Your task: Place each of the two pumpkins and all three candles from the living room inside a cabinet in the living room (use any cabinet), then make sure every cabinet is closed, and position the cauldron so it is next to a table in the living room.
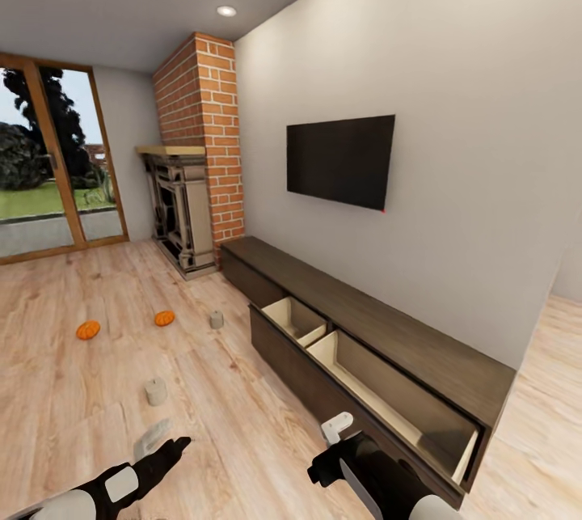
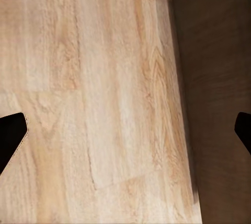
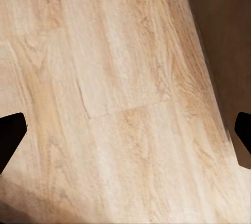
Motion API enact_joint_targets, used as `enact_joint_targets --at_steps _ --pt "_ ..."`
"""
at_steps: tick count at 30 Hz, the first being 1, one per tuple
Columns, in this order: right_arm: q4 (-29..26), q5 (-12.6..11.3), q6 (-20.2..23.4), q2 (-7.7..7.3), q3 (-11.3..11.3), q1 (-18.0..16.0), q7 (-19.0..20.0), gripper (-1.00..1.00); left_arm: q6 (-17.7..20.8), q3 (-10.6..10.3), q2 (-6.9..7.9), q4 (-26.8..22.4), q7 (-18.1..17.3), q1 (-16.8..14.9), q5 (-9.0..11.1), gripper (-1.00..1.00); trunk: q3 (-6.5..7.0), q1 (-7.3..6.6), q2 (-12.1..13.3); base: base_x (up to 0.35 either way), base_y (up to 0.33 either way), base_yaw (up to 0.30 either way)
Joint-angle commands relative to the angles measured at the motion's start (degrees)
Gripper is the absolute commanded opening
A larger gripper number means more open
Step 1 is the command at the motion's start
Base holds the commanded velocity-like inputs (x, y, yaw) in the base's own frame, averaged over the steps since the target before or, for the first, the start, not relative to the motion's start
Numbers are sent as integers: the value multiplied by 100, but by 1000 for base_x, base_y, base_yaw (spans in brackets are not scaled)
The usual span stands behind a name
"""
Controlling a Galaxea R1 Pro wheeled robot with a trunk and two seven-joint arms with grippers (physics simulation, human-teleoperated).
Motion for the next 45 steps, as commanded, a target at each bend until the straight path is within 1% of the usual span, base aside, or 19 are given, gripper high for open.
enact_joint_targets --at_steps 1,3,7,24,29,34,45 --pt "-7 -57 24 -5 27 -5 -19 100 21 3 3 15 -27 -8 62 100 18 -23 38 0 0 223" --pt "-7 -57 24 -5 27 -5 -19 100 23 3 3 15 -27 -8 62 100 66 -67 118 0 0 223" --pt "-7 -57 24 -7 27 -5 -18 100 23 3 3 15 -27 -8 62 100 91 -67 118 0 0 223" --pt "-7 -59 24 -4 27 -5 -16 100 26 3 3 15 -27 -8 62 100 500 -440 800 0 0 223" --pt "-7 -58 24 -9 27 -5 -13 100 26 1 3 17 -32 -8 62 100 530 -440 800 0 0 223" --pt "-7 -57 24 -5 27 -5 -11 100 26 3 3 20 -31 -8 63 100 650 -550 1000 0 0 223" --pt "-7 -57 24 -7 27 -5 -13 100 26 3 3 22 -47 -8 66 100 714 -550 1000 0 0 223"
